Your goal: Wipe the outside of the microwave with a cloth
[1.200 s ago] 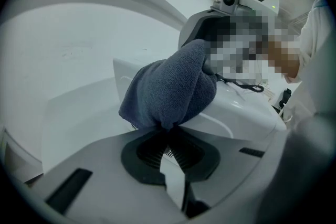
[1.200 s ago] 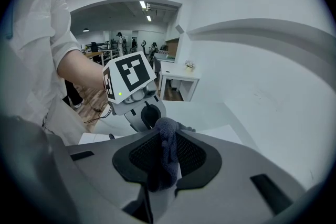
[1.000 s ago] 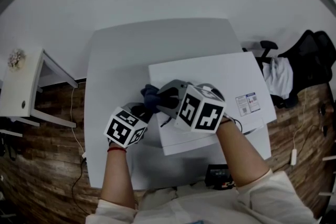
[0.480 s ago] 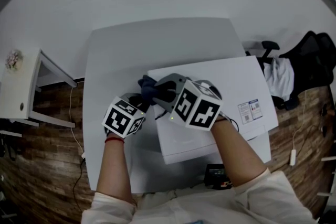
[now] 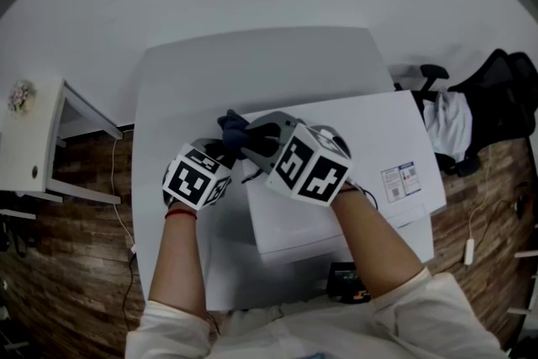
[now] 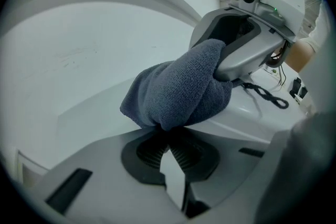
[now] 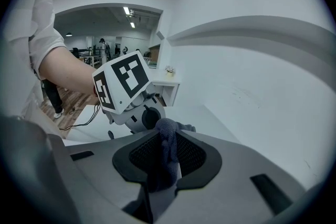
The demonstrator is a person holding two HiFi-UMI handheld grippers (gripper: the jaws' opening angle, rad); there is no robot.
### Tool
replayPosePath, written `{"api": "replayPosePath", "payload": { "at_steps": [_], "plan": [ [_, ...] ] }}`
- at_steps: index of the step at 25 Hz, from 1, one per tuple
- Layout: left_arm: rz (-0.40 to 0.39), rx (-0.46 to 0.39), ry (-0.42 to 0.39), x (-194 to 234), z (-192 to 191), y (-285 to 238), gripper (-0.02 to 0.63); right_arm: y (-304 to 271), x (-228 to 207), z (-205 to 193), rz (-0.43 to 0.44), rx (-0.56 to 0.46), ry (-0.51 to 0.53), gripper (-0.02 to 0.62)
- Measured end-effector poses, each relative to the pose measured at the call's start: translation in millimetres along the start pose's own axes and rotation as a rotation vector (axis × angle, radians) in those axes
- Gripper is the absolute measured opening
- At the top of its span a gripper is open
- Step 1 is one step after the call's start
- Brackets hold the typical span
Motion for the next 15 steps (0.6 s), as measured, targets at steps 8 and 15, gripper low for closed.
{"api": "replayPosePath", "payload": {
  "at_steps": [8,15],
  "plan": [
    [-0.025,-0.029,0.03,-22,-10,16,0.015,17,16,-8,0.089,-0.004,-0.058,0.091],
    [-0.01,-0.051,0.031,-56,-26,34,0.015,39,46,-19,0.176,-0.046,-0.05,0.091]
  ]
}}
Point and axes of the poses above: the fingertips, and each gripper's own axes: y backward along the fingers, x to its left, z out of its top, the point moved 10 cm from there along y, backward along the fingers
